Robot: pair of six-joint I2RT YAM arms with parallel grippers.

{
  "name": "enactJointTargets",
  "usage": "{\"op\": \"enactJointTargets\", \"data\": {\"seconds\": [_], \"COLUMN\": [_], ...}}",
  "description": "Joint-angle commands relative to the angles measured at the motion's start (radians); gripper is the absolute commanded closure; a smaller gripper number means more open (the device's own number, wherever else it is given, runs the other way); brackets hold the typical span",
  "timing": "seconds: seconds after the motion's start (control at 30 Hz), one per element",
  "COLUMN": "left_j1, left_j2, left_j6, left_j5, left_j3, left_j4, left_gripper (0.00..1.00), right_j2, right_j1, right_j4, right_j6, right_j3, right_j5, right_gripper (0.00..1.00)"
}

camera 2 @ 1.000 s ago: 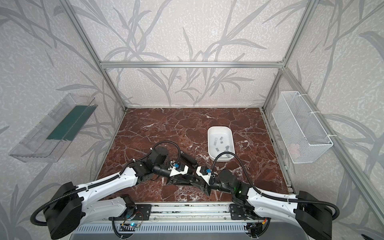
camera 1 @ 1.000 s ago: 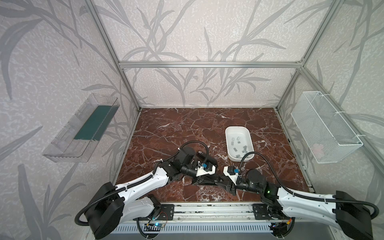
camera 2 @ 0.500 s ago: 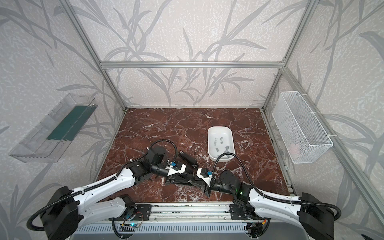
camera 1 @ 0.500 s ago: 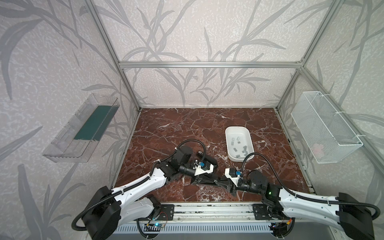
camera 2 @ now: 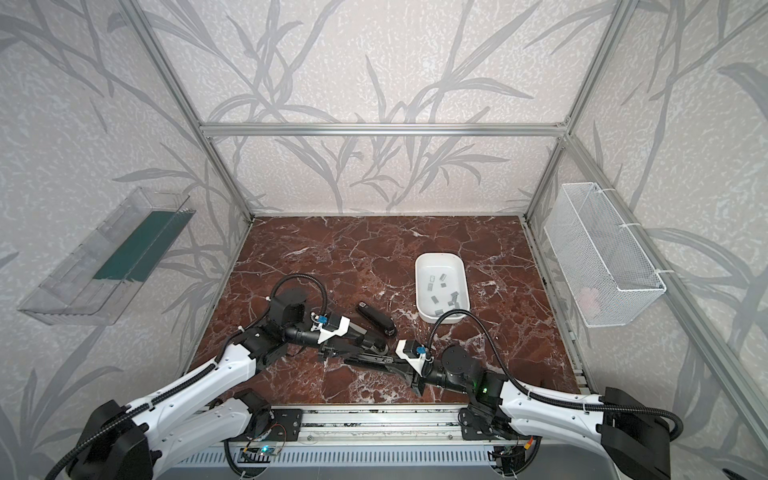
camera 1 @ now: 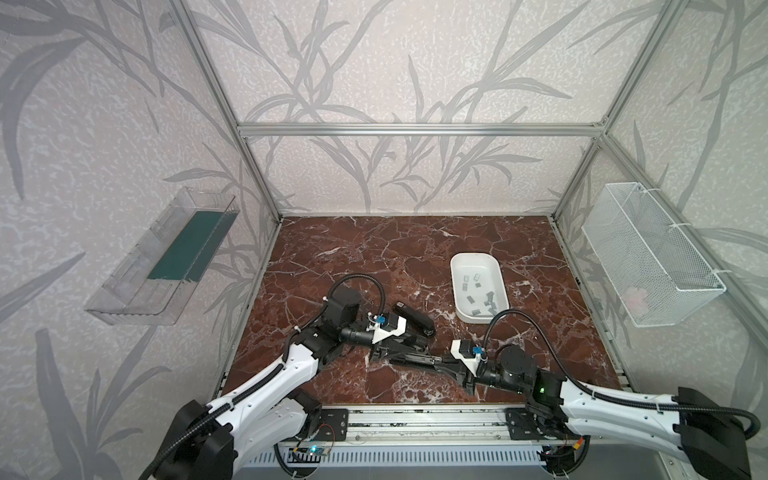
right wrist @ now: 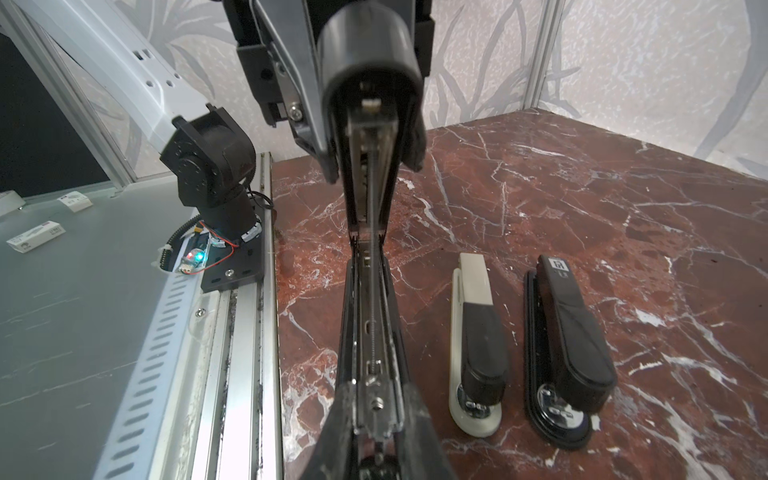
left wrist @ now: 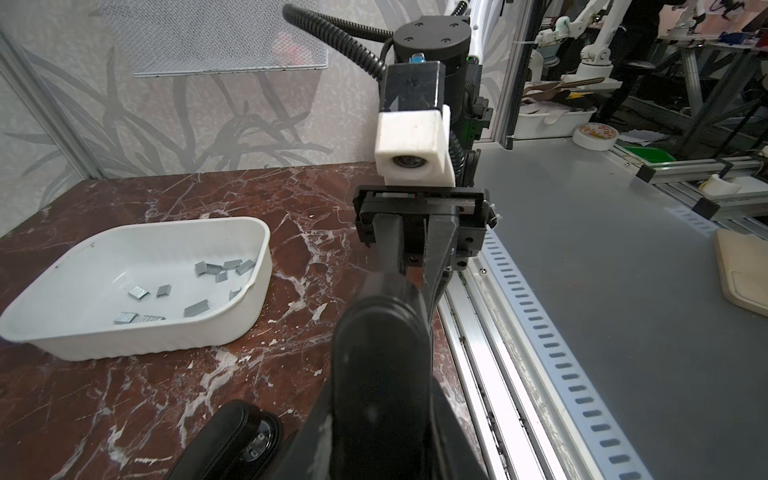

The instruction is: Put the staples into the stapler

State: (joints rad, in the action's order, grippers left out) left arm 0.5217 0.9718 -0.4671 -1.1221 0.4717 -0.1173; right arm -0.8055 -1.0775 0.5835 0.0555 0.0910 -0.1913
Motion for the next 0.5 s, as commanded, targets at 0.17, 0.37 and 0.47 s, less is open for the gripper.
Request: {"op": "enactJointTargets", "data": {"seconds": [0.17,0.37,0.47], "left_j1": [-0.059,-0.073,-0.129], "left_j2": [-0.064,-0.106,-0.089], "left_j6": [0.043,0.035,0.027], "left_j5": [0.257,0.331,0.276], "left_j3": [-0.055,-0.108,-0.110], "left_j4": [-0.236,-0.275,-0.271], "left_gripper": [1.00,1.00,1.00], "right_j2": [0.060,0.011,-0.018], "right_j1": [-0.076,-0.180,-0.189], "right_j4": [-0.054,-0.010,0.009], "right_j6": [0.036,0.022,0.021], "right_j3": [-0.037,-0.022,-0.025], "right_j5": [0.046,0.098,0.106], "right_gripper": [1.00,1.00,1.00]}}
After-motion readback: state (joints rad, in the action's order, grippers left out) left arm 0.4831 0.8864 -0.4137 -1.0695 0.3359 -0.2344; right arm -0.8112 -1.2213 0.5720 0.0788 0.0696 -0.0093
